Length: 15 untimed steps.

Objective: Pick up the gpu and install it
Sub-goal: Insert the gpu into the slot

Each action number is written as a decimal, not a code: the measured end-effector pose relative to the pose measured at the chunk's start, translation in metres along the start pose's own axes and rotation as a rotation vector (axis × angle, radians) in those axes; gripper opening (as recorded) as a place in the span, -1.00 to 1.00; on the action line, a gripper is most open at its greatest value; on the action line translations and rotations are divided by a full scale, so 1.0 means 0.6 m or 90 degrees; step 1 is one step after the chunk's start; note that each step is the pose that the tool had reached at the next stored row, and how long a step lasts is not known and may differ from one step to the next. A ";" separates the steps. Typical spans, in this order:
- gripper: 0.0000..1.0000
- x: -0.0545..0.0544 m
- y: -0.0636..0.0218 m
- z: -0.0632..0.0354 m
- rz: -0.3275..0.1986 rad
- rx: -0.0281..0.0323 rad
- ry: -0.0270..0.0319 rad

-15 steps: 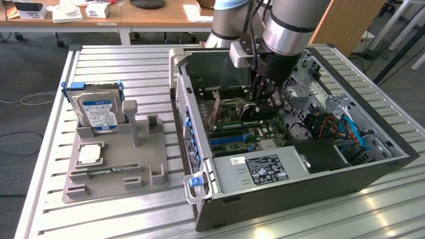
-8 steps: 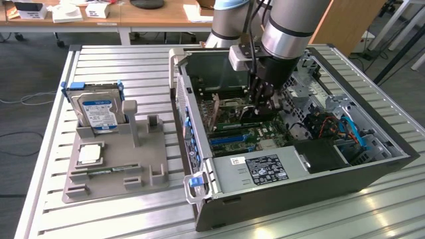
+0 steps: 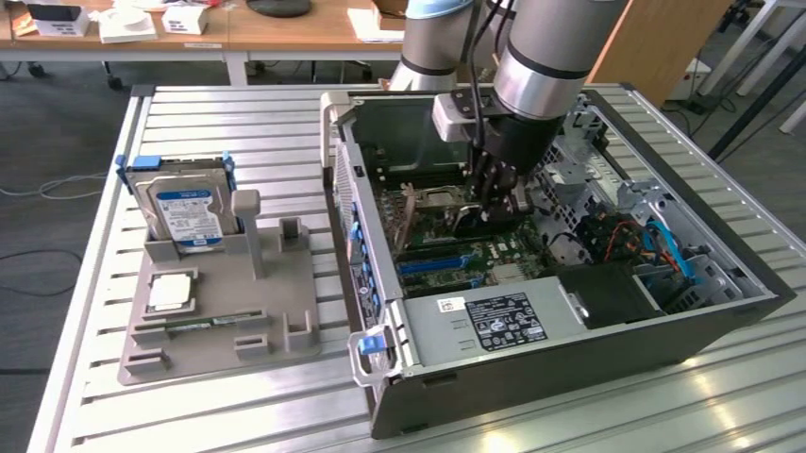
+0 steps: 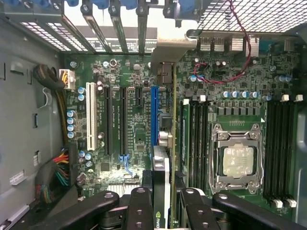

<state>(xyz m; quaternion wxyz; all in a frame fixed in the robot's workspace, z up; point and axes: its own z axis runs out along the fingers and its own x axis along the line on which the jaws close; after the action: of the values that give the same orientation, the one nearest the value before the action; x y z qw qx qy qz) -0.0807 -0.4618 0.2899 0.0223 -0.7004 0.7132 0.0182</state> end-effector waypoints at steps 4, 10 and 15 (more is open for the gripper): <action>-0.46 0.000 0.000 0.001 0.000 0.0001 -0.0002; -0.46 0.000 0.001 0.007 -0.003 -0.0001 -0.0001; -0.46 0.001 0.002 0.011 -0.006 -0.0004 0.0000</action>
<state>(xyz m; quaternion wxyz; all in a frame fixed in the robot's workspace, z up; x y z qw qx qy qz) -0.0820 -0.4619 0.2834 0.0222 -0.7037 0.7099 0.0183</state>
